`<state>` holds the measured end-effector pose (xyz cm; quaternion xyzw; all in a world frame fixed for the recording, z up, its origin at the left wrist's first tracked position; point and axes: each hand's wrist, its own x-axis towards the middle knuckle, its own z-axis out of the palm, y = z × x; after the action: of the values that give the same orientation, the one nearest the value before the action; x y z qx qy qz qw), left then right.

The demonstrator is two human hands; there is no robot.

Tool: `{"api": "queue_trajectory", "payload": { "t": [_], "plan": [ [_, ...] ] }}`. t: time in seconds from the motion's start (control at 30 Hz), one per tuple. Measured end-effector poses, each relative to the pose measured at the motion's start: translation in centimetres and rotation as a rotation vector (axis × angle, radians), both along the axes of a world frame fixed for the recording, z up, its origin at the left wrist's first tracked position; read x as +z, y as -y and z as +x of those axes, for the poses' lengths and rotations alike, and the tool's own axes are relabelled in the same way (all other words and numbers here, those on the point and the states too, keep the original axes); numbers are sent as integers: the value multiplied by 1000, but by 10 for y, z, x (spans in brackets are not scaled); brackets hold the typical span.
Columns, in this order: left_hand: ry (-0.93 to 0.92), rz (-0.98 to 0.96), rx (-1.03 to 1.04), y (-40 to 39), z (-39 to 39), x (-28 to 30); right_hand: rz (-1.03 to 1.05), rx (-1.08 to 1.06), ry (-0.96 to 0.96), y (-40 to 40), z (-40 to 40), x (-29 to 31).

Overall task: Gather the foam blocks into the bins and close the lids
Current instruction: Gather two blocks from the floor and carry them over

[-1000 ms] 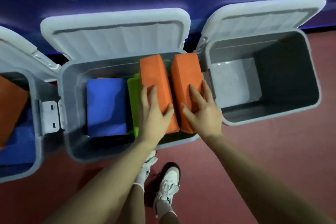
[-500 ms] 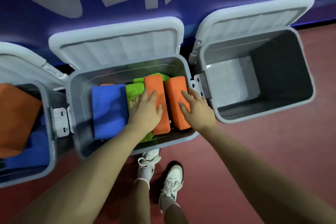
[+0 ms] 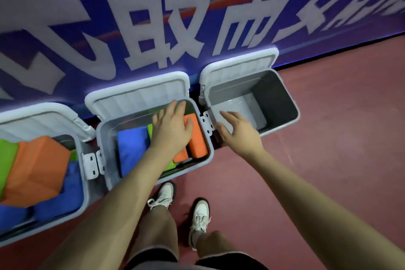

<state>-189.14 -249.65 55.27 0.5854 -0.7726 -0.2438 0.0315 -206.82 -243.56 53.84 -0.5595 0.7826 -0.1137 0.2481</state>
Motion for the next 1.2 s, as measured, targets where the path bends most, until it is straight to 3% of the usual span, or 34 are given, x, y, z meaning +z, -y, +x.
{"api": "queue_trajectory", "payload": {
  "t": [0.17,0.4,0.7,0.93,1.2],
  "plan": [
    [-39,-19,-173,-21,10,57,-27,-123,-23,-47,13,44],
    [-28,-16,-520,-41,26,85,-101,-327,-138,-99,54,70],
    [29,-22,-1060,-106,10,97,-72,-842,-171,-232,121,80],
    [5,-47,-1512,-243,-15,109,6,-1257,-262,-387,183,97],
    [-79,-31,-2009,-477,28,119,84,-1775,-313,-588,323,108]
  ]
}}
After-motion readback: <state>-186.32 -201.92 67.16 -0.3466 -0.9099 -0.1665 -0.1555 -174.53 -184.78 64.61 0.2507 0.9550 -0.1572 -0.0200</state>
